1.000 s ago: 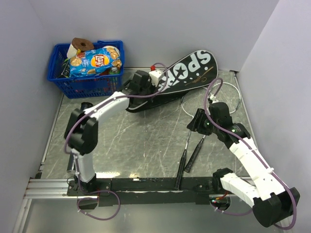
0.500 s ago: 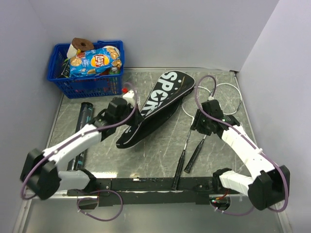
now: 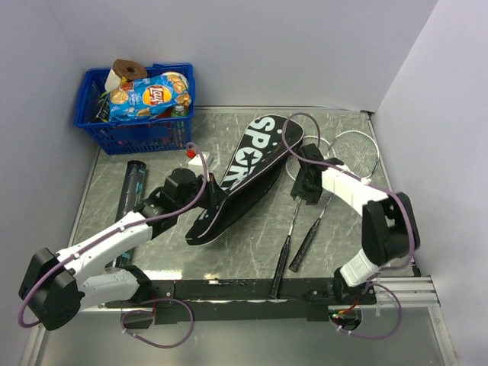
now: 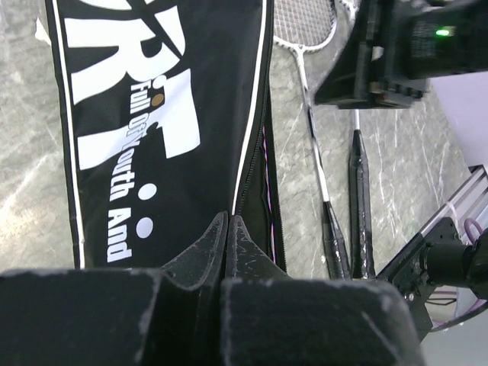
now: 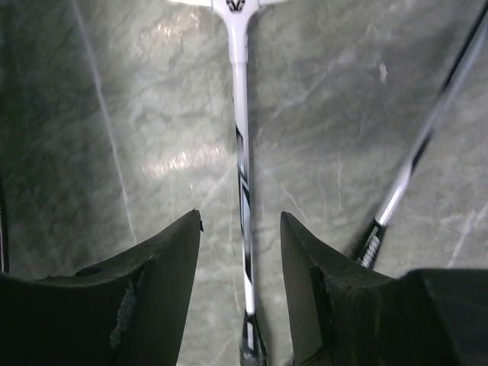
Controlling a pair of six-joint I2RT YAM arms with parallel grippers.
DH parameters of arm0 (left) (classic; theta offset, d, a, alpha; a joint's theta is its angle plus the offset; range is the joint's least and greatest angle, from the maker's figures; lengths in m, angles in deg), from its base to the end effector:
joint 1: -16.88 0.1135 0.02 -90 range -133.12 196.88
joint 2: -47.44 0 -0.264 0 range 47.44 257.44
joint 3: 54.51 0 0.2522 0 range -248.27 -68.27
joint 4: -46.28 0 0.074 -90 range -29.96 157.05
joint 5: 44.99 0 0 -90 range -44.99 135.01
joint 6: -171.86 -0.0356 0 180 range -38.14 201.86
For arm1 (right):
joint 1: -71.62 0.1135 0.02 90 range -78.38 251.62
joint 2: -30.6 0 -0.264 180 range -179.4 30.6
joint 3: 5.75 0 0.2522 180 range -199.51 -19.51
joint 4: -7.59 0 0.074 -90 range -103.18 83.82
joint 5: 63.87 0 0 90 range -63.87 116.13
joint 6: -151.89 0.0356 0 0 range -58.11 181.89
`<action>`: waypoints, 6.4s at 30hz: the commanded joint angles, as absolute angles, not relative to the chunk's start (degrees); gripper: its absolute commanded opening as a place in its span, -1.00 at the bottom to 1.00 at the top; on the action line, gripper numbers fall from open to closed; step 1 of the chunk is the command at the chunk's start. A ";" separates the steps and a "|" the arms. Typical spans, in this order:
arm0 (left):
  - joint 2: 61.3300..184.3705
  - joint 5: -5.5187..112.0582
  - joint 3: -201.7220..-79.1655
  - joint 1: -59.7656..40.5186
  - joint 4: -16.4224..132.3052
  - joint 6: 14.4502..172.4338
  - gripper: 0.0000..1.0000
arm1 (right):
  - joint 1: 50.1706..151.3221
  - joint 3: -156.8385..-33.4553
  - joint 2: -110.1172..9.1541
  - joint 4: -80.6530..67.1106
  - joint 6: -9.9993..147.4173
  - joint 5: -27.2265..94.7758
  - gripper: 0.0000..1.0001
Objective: Pack up the badminton gear
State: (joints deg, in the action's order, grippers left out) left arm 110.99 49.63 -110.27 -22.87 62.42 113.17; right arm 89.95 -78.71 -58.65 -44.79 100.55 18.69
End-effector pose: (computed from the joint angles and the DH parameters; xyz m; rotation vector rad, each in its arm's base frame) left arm 0.1922 -0.1636 0.2713 0.2091 2.0863 -0.8609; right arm 0.2847 0.0895 0.2049 0.5189 2.7029 0.0900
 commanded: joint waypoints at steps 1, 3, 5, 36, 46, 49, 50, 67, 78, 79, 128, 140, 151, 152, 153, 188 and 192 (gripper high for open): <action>109.67 48.26 -110.11 -23.29 55.74 114.47 -0.98 | 89.64 -84.28 -64.65 -44.41 102.06 16.12 0.04; 110.28 48.08 -109.94 -23.29 54.86 114.29 -0.98 | 89.72 -85.34 -67.12 -44.41 102.15 15.85 0.02; 110.72 48.26 -109.85 -23.38 53.99 114.03 -0.98 | 89.64 -85.52 -68.53 -43.80 102.50 15.85 -0.03; 117.57 46.15 -110.64 -23.38 46.25 117.20 -0.98 | 92.00 -85.45 -50.63 -55.57 95.12 9.35 -1.00; 122.67 43.36 -115.20 -23.46 45.10 116.14 -0.98 | 92.54 -77.44 -38.49 -56.44 92.13 17.34 -1.00; 124.52 42.02 -118.09 -23.38 46.24 114.74 -0.98 | 92.98 -75.86 -35.16 -57.67 92.57 18.22 -1.00; 124.96 41.85 -118.80 -23.38 46.59 114.21 -0.98 | 93.50 -75.42 -34.27 -57.85 92.66 18.48 -1.00; 129.62 41.14 -119.08 -24.43 43.26 115.70 -0.98 | 109.40 -73.74 -31.10 -63.48 99.25 19.01 -1.00; 129.27 41.14 -119.25 -24.78 43.08 114.73 -0.98 | 114.07 -71.54 -31.19 -62.96 103.11 18.49 -1.00; 129.27 41.32 -118.73 -24.87 43.00 114.73 -0.98 | 114.07 -71.63 -32.06 -62.43 103.12 18.57 -1.00; 129.97 40.35 -109.94 -36.83 40.18 118.78 -0.98 | 112.04 -68.13 -41.30 -43.97 103.72 25.34 0.07; 128.83 40.26 -110.11 -36.83 40.62 119.13 -0.98 | 118.81 -56.08 -39.10 -36.68 113.48 30.09 0.04; 127.34 40.44 -108.36 -36.83 40.36 119.57 -0.98 | 120.05 -53.79 -44.19 -31.14 116.74 30.09 -0.58; 127.16 40.70 -108.27 -36.83 40.27 119.57 -0.98 | 120.13 -54.14 -44.37 -31.05 116.83 29.74 -0.68; 127.07 40.88 -108.00 -36.83 40.10 119.31 -0.98 | 120.05 -54.58 -44.63 -31.31 116.65 29.56 -0.78; 127.69 42.72 -104.40 -37.09 38.07 120.45 -0.98 | 119.34 -56.25 -39.97 -36.33 114.27 27.63 0.00; 126.46 42.55 -103.70 -37.09 38.34 120.36 -0.98 | 120.13 -55.29 -41.73 -34.04 115.50 28.50 0.00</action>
State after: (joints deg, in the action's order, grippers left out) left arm 129.27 41.30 -103.56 -36.64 40.97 120.04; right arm 119.13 -55.92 -40.73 -36.66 113.09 28.18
